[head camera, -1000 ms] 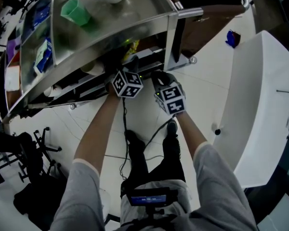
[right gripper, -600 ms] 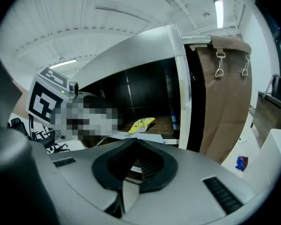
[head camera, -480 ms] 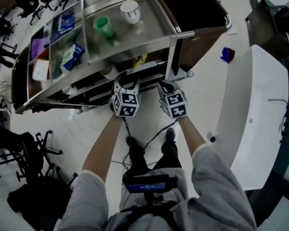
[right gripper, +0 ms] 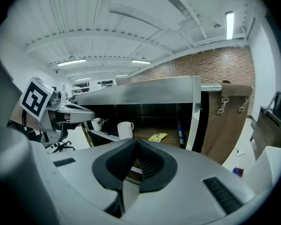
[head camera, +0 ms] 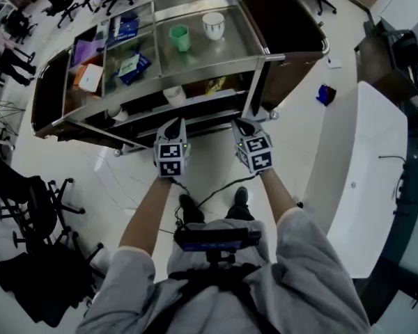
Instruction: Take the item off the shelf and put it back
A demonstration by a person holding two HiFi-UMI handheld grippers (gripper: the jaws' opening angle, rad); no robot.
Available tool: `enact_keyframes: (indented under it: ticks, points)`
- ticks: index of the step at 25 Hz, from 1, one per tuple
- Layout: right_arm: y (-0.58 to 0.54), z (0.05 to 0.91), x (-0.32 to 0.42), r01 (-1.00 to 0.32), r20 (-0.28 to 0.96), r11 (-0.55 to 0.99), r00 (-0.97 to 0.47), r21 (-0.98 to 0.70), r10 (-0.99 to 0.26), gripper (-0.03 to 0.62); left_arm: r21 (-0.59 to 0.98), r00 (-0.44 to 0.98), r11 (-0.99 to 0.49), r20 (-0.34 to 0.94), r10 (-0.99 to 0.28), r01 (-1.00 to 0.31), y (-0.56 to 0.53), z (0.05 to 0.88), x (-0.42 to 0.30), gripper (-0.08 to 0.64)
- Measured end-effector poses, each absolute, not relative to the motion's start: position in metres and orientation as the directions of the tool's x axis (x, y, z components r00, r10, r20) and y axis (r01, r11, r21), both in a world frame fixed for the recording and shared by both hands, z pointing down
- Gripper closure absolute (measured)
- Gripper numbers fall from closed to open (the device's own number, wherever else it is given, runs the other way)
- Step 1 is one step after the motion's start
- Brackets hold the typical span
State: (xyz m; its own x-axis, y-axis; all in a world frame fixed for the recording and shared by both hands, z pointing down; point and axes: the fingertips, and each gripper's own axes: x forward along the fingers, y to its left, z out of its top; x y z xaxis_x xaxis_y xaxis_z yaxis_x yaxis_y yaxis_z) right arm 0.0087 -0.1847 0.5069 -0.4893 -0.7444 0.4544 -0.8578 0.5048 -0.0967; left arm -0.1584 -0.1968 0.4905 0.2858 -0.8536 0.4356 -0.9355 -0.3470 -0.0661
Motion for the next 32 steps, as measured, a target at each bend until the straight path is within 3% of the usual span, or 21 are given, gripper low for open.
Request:
enact_keyframes:
  ticks: [14,32]
  points:
    - [-0.137,0.486,0.008,-0.878,0.434,0.465,-0.464,-0.112,-0.772,0.583,0.048,0.212,-0.212,0.413,-0.886,-0.976,-0.112,0.462,-0.251,0.553]
    - [-0.121,0.49,-0.003,-0.872,0.444,0.477,-0.474,-0.114,-0.761,0.583,0.122,0.173,-0.133,0.427,-0.888,-0.984,-0.066,0.478,-0.287,0.554]
